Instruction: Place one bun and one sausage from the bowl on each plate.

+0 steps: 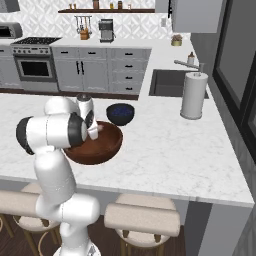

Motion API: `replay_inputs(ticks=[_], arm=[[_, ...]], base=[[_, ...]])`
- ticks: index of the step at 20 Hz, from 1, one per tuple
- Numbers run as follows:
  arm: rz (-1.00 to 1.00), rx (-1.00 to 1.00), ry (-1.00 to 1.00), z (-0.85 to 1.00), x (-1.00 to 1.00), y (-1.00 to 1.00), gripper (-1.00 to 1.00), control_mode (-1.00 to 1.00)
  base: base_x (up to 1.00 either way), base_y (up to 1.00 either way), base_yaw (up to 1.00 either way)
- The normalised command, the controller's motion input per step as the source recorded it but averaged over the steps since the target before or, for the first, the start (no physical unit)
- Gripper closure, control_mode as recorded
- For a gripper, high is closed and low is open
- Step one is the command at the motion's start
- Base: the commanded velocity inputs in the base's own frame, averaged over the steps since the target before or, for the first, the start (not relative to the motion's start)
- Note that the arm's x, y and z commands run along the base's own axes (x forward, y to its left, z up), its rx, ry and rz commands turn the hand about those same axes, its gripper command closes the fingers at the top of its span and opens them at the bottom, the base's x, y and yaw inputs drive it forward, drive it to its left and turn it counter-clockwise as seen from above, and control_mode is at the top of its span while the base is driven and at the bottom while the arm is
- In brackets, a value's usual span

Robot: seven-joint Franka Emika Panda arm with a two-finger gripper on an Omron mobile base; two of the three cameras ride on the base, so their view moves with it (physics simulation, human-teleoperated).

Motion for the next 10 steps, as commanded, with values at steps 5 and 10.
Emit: replay_inputs(ticks=[5, 10], arm=[[0.07, -0.07, 0.04, 0.92, -1.00, -0.25, 1.00, -1.00], [0.22, -0.24, 0.00, -0.14, -1.00, 0.03, 1.00, -1.00]], base=[[0.00, 0.00, 0.00], [0.00, 0.00, 0.00]])
